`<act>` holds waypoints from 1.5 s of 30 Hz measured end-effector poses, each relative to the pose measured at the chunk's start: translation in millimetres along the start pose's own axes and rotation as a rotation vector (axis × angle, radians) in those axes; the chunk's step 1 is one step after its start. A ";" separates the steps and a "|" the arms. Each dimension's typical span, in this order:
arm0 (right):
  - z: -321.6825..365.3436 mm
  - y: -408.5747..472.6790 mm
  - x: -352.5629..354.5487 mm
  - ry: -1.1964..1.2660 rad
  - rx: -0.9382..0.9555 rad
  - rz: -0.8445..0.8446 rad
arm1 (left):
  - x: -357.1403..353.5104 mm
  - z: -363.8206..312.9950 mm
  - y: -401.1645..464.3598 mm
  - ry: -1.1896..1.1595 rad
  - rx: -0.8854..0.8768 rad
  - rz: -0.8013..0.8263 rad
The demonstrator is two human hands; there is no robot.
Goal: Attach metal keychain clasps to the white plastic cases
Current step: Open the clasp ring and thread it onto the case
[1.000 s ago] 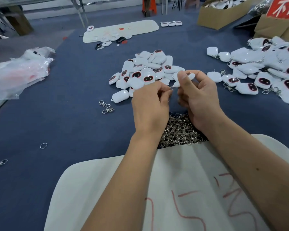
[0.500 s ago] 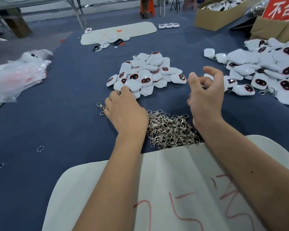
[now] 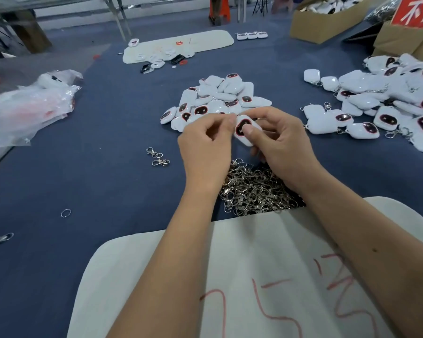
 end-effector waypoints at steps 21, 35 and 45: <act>-15.0 5.3 7.3 -0.065 -0.126 -0.142 | -18.6 18.0 -4.1 0.405 -0.019 0.374; -8.4 -1.2 15.4 0.174 -0.167 -0.218 | -12.9 25.9 -3.6 -0.444 0.302 0.041; 14.9 -3.6 -7.0 -0.027 0.060 0.107 | -16.0 31.0 -3.3 -0.710 0.397 0.020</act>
Point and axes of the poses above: each hand's wrist, its own y-axis towards the middle knuckle, its own x-axis out of the back of the hand, z = x × y, the point moved 8 cm from there along y, towards the middle knuckle, and after that the axes turned 12 degrees about -y, right-handed, at the moved point
